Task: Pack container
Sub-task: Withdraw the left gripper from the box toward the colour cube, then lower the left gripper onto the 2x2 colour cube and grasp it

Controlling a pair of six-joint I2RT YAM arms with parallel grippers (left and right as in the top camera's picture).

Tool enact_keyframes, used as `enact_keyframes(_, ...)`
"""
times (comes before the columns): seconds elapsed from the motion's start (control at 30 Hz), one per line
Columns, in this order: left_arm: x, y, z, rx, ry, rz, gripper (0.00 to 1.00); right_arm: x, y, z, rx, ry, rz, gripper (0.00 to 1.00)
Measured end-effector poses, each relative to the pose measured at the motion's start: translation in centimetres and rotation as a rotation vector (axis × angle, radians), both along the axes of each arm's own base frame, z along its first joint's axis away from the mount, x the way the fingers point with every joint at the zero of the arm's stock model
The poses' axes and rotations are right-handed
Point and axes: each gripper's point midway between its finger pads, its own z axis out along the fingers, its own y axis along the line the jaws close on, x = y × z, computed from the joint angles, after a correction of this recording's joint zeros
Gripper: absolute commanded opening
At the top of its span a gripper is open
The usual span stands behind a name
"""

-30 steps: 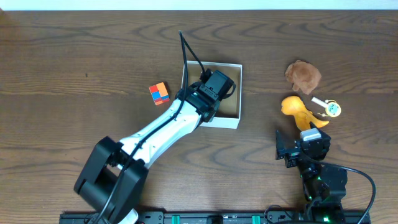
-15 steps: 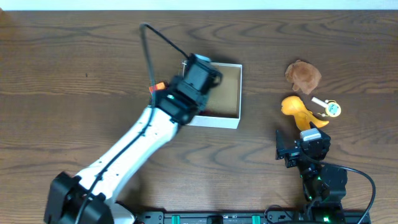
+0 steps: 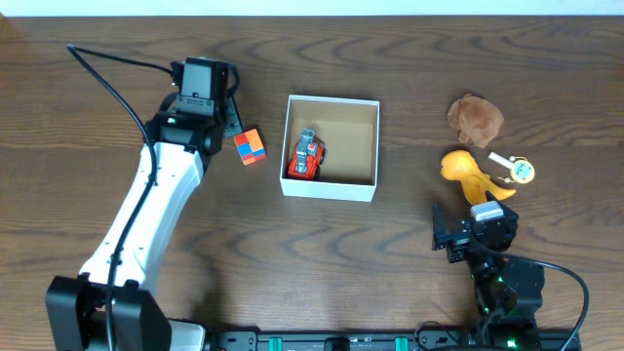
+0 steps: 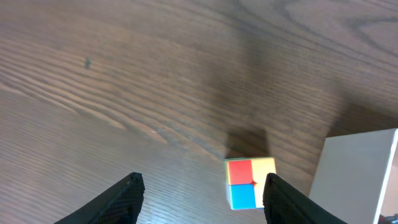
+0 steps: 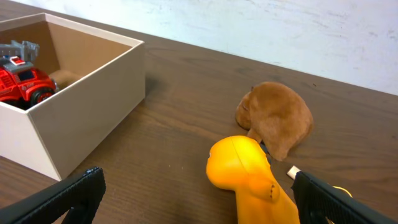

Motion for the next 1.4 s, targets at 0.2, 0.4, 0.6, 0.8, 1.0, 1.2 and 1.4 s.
enact_keyframes(0.2, 0.9, -1.2, -2.9, -0.074, 0.05, 0.004, 0.63, 0.0, 0.0, 0.0, 0.0, 0.0, 0.0, 0.99)
enact_keyframes(0.4, 1.0, -1.8, -7.6, -0.101, 0.16, 0.025, 0.63, 0.0, 0.0, 0.0, 0.0, 0.0, 0.0, 0.99)
enact_keyframes(0.6, 1.5, -2.8, -9.6, -0.157, 0.188, 0.016, 0.63, 0.0, 0.0, 0.0, 0.0, 0.0, 0.0, 0.99)
enact_keyframes(0.8, 1.8, -3.5, -10.9, -0.187, 0.204, 0.005, 0.63, 0.0, 0.0, 0.0, 0.0, 0.0, 0.0, 0.99)
enact_keyframes(1.0, 1.8, -4.0, -12.1, -0.204, 0.229, -0.004, 0.63, 0.0, 0.0, 0.0, 0.0, 0.0, 0.0, 0.99)
enact_keyframes(1.2, 1.4, -4.9, -13.7, -0.206, 0.27, -0.017, 0.63, 0.0, 0.0, 0.0, 0.0, 0.0, 0.0, 0.99)
enact_keyframes(1.4, 1.2, -5.4, -13.9, -0.208, 0.277, -0.026, 0.62, 0.0, 0.0, 0.0, 0.0, 0.0, 0.0, 0.99)
